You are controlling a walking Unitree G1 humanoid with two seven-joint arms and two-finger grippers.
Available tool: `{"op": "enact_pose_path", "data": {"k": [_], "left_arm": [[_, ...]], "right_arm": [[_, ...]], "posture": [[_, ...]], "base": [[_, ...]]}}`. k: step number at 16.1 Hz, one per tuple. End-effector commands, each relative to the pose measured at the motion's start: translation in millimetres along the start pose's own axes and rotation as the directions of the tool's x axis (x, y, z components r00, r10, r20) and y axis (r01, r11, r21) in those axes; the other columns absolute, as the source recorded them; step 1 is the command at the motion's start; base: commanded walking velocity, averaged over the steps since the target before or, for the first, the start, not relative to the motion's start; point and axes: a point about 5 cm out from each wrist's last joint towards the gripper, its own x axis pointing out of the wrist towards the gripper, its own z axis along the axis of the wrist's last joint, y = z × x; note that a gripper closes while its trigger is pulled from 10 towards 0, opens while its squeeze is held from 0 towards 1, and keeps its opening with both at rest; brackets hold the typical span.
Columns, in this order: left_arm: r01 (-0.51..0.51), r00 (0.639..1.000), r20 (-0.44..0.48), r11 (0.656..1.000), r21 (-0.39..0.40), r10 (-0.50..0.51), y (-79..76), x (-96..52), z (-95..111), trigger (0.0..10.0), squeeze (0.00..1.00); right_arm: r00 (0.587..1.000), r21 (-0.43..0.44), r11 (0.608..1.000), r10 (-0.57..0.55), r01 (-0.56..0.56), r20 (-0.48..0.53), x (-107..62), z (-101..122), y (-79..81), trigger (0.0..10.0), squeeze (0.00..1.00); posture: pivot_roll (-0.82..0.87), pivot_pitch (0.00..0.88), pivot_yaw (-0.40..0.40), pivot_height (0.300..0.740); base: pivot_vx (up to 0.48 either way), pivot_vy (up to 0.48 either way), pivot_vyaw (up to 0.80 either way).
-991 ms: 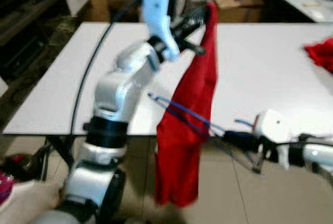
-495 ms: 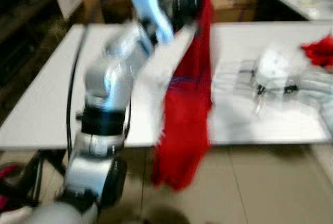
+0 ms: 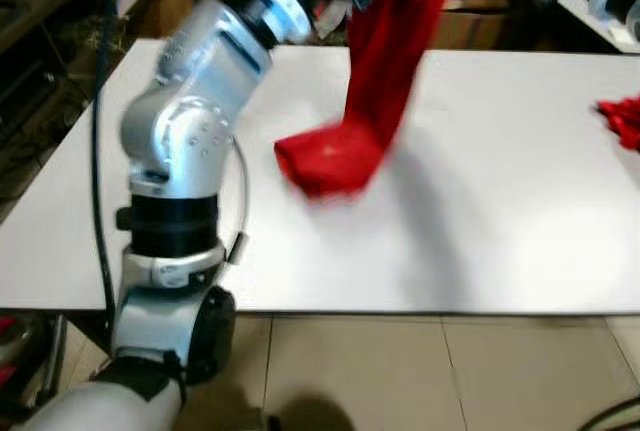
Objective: Hang hanger
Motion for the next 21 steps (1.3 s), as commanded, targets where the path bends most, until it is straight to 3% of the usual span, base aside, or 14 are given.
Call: {"op": "enact_pose_path", "data": {"k": [1, 3, 5, 6, 7, 9, 10, 11, 13, 17, 18, 20, 21], "left_arm": [[-0.005, 1.0, -0.002, 1.0, 0.007, 0.005, 1.0, -2.3, 5, 10.0, 0.0], [-0.027, 0.999, -0.042, 0.999, 0.03, 0.028, 6.6, -7.6, -1, 10.0, 0.0], [-0.085, 0.978, -0.181, 0.991, 0.105, 0.103, 17.6, -31.5, -26, 10.0, 0.0], [-0.087, 0.969, -0.22, 0.99, 0.115, 0.111, 18.8, -38.1, -32, 10.0, 0.0], [-0.084, 0.928, -0.352, 0.989, 0.126, 0.123, 20.7, -64.9, -57, 10.0, 0.0], [-0.071, 0.778, -0.596, 0.97, 0.232, 0.2, 27.2, -113.3, -101, 10.0, 0.0], [-0.076, 0.719, -0.652, 0.959, 0.273, 0.242, 31.4, -125.4, -111, 10.0, 0.0], [-0.091, 0.686, -0.673, 0.951, 0.296, 0.275, 35.0, -130.5, -115, 10.0, 0.0], [-0.036, 0.612, -0.735, 0.939, 0.343, 0.292, 38.5, -143.6, -124, 10.0, 0.0], [-0.021, 0.499, -0.788, 0.913, 0.406, 0.362, 53.0, -166.3, -152, 10.0, 0.0], [-0.078, 0.493, -0.738, 0.868, 0.49, 0.461, 67.7, -161.1, -153, 10.0, 0.0], [-0.214, 0.528, -0.663, 0.838, 0.502, 0.531, 80.4, -147.3, -148, 10.0, 0.0], [-0.218, 0.519, -0.656, 0.827, 0.518, 0.548, 83.2, -147.3, -149, 10.0, 0.0]], "right_arm": [[0.998, -0.021, 0.999, 0.05, -0.049, 0.03, 0.2, -3, 11.6, 10.0, 0.0], [0.982, 0.002, 0.982, 0.187, -0.188, 0.024, -4.6, -14, 34.6, 10.0, 0.0], [0.896, 0.036, 0.895, 0.443, -0.445, 0.041, -28.8, -31, 77.8, 10.0, 0.0], [0.872, 0.051, 0.87, 0.488, -0.49, 0.041, -35.1, -34, 84.7, 10.0, 0.0], [0.791, 0.082, 0.787, 0.61, -0.611, 0.036, -58.0, -41, 103.4, 10.0, 0.0], [0.669, 0.133, 0.661, 0.743, -0.739, 0.027, -98.2, -49, 121.6, 10.0, 0.0], [0.643, 0.135, 0.635, 0.765, -0.76, 0.021, -108.1, -50, 121.6, 10.0, 0.0], [0.635, 0.133, 0.627, 0.773, -0.767, 0.016, -113.1, -50, 118.4, 10.0, 0.0], [0.57, 0.124, 0.568, 0.822, -0.814, -0.021, -128.6, -47, 109.1, 10.0, 0.0], [0.434, 0.171, 0.443, 0.897, -0.88, -0.085, -161.3, -48, 109.6, 10.0, 0.0], [0.356, 0.23, 0.376, 0.926, -0.898, -0.124, -174.5, -49, 106.5, 10.0, 0.0], [0.266, 0.293, 0.31, 0.947, -0.905, -0.18, -190.6, -53, 102.2, 10.0, 0.0], [0.253, 0.303, 0.303, 0.948, -0.903, -0.193, -193.2, -54, 101.4, 10.0, 0.0]], "posture": [[-0.03, 0.0, -0.022, 0.74], [-0.03, 0.0, -0.016, 0.74], [-0.04, 0.0, -0.01, 0.74], [-0.03, 0.0, -0.012, 0.74], [-0.03, 0.0, -0.014, 0.74], [-0.03, 0.0, -0.018, 0.74], [-0.03, 0.0, -0.018, 0.74], [-0.03, 0.0, -0.018, 0.74], [-0.03, 0.0, -0.017, 0.74], [-0.03, 0.0, -0.026, 0.74], [-0.03, 0.0, -0.02, 0.74], [-0.03, 0.0, -0.019, 0.74], [-0.03, 0.0, -0.019, 0.74]], "base": [[0.315, 0.0, 0.0], [0.309, 0.0, 0.0], [0.274, 0.0, 0.0], [0.0, 0.0, 0.0], [0.0, 0.0, 0.0], [0.0, 0.0, 0.0], [0.0, 0.0, 0.0], [0.0, 0.0, 0.0], [0.0, 0.0, 0.0], [0.0, 0.0, 0.0], [0.0, 0.0, 0.0], [0.0, 0.0, 0.0], [0.0, 0.0, 0.0]]}}
